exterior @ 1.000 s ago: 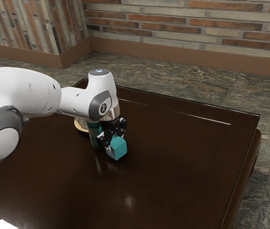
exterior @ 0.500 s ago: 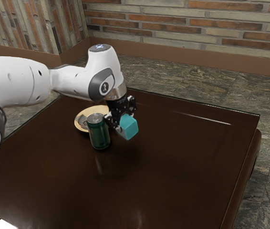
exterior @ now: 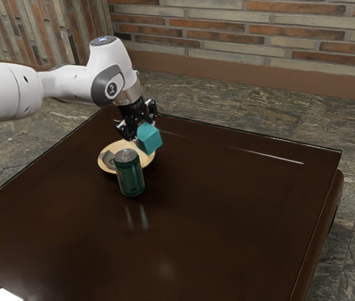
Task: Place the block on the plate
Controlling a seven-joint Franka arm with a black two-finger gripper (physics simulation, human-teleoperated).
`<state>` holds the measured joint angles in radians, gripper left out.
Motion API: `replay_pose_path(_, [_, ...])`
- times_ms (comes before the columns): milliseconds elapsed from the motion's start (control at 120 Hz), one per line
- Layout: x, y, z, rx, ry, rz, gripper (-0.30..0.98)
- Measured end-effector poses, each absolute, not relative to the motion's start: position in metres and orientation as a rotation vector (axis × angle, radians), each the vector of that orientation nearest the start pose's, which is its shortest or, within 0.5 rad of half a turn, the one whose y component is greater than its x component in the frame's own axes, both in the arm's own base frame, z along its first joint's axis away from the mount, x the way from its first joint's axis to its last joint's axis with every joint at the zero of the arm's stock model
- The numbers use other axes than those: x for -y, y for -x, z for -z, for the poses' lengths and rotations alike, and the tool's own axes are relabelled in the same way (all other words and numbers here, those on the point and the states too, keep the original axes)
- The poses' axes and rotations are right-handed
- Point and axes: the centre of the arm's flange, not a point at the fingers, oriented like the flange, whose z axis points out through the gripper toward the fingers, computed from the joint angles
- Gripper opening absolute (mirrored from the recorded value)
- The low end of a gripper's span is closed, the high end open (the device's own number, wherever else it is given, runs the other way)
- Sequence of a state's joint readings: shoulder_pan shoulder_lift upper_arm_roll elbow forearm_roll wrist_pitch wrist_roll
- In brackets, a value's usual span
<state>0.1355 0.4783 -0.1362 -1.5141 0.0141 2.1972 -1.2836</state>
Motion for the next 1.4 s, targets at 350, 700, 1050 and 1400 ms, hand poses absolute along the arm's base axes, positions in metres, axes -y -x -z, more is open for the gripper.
replay_pose_path(350, [-0.099,-0.736,-0.389,1.903,2.667,0.317,0.38])
replay_pose_path(700, [-0.144,-0.744,-0.328,1.846,2.660,0.261,0.37])
replay_pose_path(1050, [-0.152,-0.744,-0.306,1.809,2.681,0.222,0.54])
replay_pose_path(1400, [-0.142,-0.734,-0.383,1.761,2.670,0.279,0.66])
